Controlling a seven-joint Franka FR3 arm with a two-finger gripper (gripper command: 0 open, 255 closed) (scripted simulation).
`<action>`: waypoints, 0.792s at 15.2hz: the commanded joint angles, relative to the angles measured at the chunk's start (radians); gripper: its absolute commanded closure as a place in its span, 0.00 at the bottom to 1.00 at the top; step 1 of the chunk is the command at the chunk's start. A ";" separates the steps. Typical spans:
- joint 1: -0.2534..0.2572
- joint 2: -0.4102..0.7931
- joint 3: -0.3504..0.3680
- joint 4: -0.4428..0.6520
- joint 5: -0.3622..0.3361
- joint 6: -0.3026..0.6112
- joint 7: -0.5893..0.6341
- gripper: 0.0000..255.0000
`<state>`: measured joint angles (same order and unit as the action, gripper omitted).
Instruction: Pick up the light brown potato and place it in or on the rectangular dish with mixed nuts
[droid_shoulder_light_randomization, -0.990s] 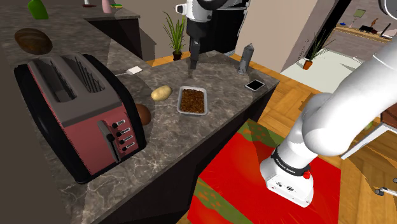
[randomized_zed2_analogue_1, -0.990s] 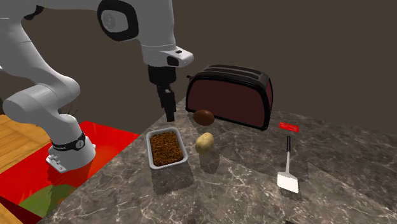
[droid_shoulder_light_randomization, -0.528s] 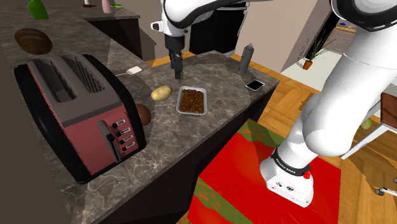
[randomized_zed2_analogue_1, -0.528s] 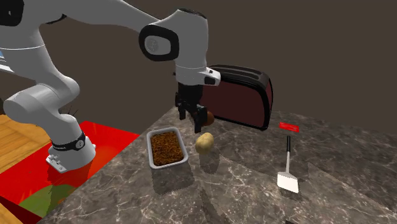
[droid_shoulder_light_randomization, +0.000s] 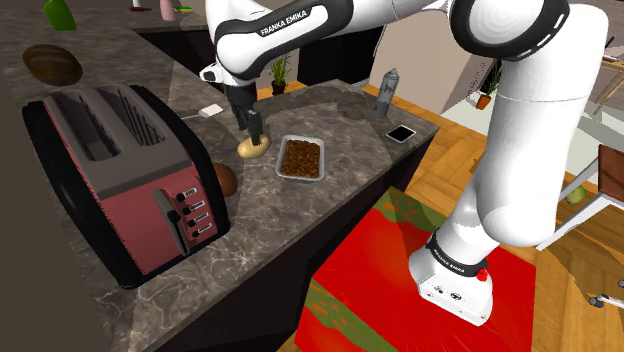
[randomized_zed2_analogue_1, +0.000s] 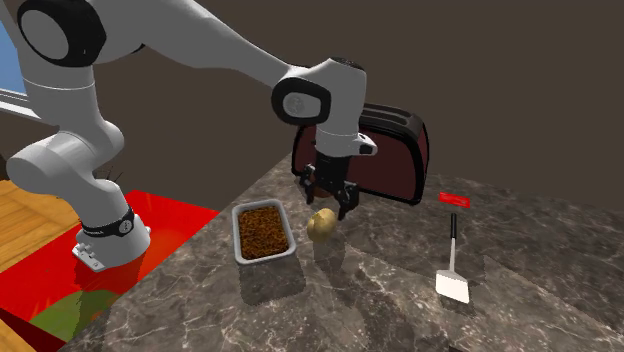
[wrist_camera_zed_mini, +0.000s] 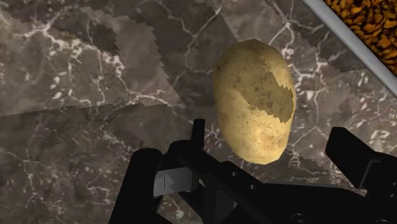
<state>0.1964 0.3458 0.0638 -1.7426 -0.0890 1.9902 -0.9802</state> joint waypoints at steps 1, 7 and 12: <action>0.003 0.022 0.003 0.005 -0.006 0.014 -0.013 0.00; 0.000 0.051 0.000 -0.045 -0.011 0.093 -0.009 0.00; 0.000 0.051 0.000 -0.045 -0.011 0.093 -0.009 0.00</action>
<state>0.1969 0.3970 0.0639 -1.7871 -0.1001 2.0821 -0.9895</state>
